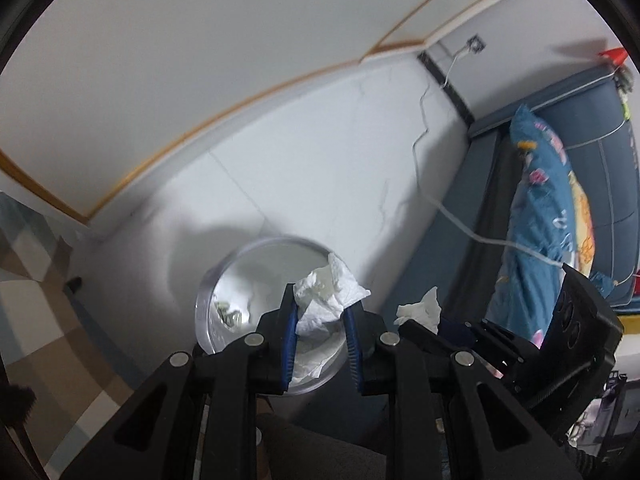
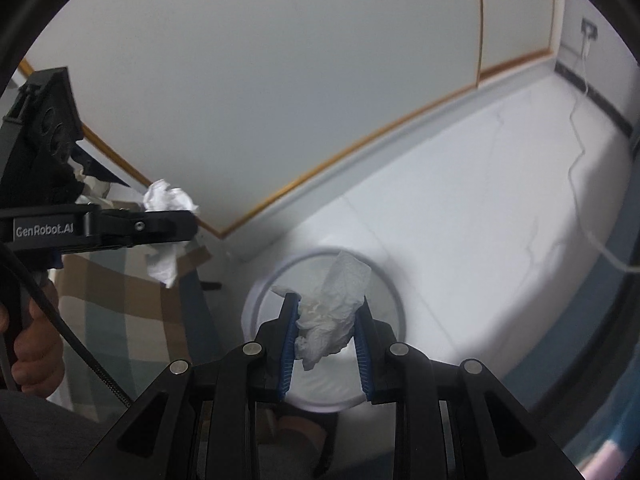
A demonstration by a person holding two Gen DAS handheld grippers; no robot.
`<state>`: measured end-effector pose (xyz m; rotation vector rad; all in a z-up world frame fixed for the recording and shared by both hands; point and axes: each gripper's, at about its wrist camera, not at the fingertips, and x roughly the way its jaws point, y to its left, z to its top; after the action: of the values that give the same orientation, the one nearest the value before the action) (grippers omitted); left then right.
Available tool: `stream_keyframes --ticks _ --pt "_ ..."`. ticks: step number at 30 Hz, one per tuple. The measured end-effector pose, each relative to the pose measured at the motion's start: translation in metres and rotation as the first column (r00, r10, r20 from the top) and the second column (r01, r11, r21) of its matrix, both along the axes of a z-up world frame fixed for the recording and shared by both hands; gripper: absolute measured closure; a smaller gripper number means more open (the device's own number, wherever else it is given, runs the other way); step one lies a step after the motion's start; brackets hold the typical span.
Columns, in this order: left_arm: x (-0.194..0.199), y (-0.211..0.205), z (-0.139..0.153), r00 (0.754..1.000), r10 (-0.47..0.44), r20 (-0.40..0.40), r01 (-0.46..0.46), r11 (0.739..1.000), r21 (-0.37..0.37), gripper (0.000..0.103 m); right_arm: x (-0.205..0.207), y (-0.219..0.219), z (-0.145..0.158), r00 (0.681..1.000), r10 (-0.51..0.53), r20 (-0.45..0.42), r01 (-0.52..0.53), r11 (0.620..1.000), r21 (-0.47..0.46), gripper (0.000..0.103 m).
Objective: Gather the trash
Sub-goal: 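Hold the tissue over the white bin and open the right gripper, then move both open grippers back from the bin toward the table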
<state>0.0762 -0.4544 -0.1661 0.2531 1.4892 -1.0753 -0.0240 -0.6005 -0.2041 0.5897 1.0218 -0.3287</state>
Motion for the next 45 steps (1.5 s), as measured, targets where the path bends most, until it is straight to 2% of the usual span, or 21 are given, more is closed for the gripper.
stream_keyframes --ticks 5,11,15,19,24,25,29,35,45 --pt "-0.009 -0.013 -0.029 0.997 -0.033 -0.075 0.039 0.997 0.068 0.086 0.0 0.002 -0.032 0.999 -0.005 -0.036 0.007 0.998 0.057 0.078" --pt "-0.015 -0.015 -0.052 0.994 -0.063 -0.093 0.075 0.988 0.132 0.085 0.001 -0.003 -0.072 0.996 0.001 -0.091 0.009 0.994 0.111 0.078" --pt "-0.012 -0.013 -0.064 0.989 -0.053 -0.138 0.075 0.984 0.164 0.085 0.0 -0.001 -0.085 0.994 -0.005 -0.105 0.021 0.989 0.147 0.077" --pt "-0.01 -0.012 -0.07 0.989 -0.051 -0.137 0.075 0.982 0.175 0.084 0.001 0.002 -0.097 0.99 0.018 -0.137 0.001 0.99 0.142 0.076" --pt "-0.007 -0.01 -0.075 0.989 -0.04 -0.143 0.068 0.979 0.193 0.064 -0.001 0.005 -0.103 0.988 0.024 -0.153 -0.002 0.99 0.142 0.072" --pt "-0.007 -0.009 -0.075 0.989 -0.042 -0.144 0.07 0.978 0.195 0.063 -0.001 0.007 -0.103 0.987 0.024 -0.157 -0.001 0.989 0.145 0.071" --pt "-0.008 -0.009 -0.076 0.991 -0.056 -0.125 0.08 0.978 0.191 0.061 -0.001 0.013 -0.105 0.981 0.044 -0.191 -0.019 0.991 0.133 0.064" --pt "-0.007 -0.008 -0.073 0.994 -0.05 -0.094 0.067 0.98 0.189 0.045 -0.003 0.014 -0.097 0.98 0.049 -0.194 -0.023 0.991 0.132 0.06" --pt "-0.009 0.001 -0.038 0.995 -0.081 0.064 0.069 0.984 0.167 0.043 -0.014 0.01 -0.077 0.984 0.022 -0.179 -0.003 0.995 0.103 0.047"
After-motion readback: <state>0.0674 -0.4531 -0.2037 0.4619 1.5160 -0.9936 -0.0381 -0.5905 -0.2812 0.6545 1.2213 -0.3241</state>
